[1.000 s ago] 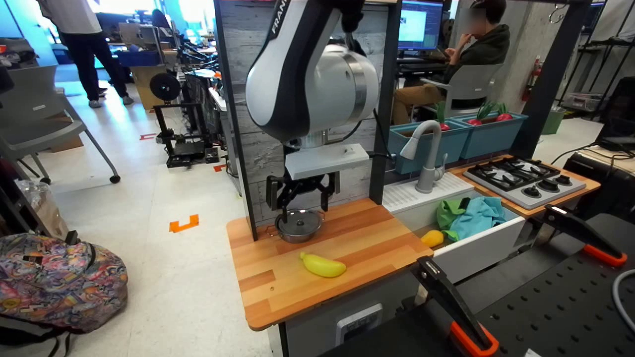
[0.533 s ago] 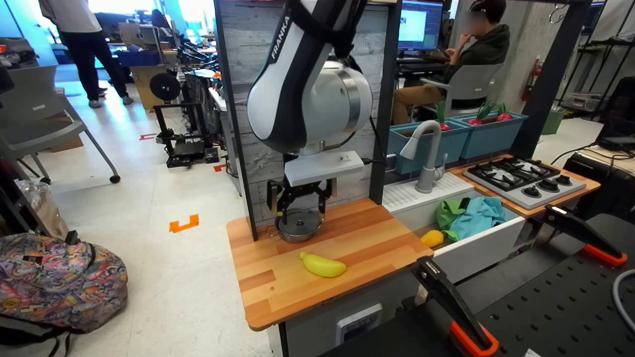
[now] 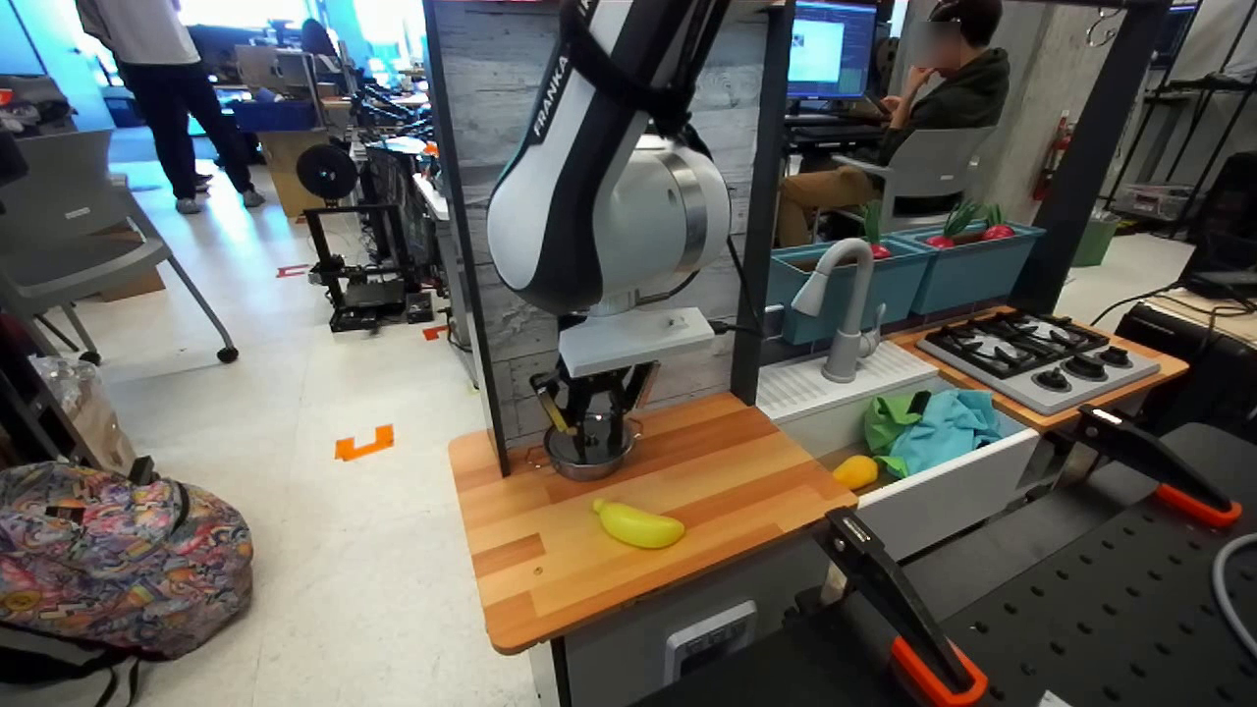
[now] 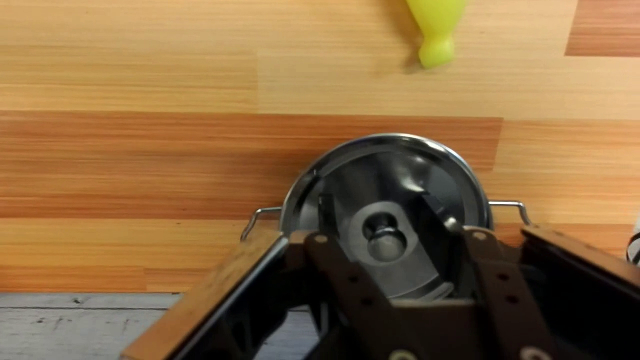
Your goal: Put the lid on the table
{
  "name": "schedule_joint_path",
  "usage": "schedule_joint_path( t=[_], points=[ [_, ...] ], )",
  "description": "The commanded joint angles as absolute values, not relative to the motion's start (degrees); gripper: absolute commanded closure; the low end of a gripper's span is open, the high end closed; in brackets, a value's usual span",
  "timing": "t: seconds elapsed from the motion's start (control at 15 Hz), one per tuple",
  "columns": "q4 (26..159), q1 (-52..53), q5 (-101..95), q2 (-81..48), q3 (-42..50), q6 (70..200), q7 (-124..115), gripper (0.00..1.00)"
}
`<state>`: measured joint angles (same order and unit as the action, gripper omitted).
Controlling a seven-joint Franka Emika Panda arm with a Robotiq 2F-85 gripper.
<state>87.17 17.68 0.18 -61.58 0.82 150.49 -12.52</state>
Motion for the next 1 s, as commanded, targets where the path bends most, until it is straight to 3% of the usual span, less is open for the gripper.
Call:
schedule_joint_path(
  t=[0.0, 0.13, 0.2, 0.27, 0.93],
  points=[
    [84.9, 18.59, -1.29, -62.93, 1.73, 150.46, -13.69, 0.85],
    [85.35, 18.56, -1.25, -62.61, 1.69, 150.86, -13.91, 0.98],
    [85.77, 18.58, -1.24, -62.36, 1.72, 151.24, -14.08, 1.0],
    [86.53, 18.61, -1.27, -61.85, 1.76, 151.78, -14.13, 0.95],
    [104.59, 16.52, -0.19, -49.68, 0.77, 162.15, -12.18, 0.95]
  ],
)
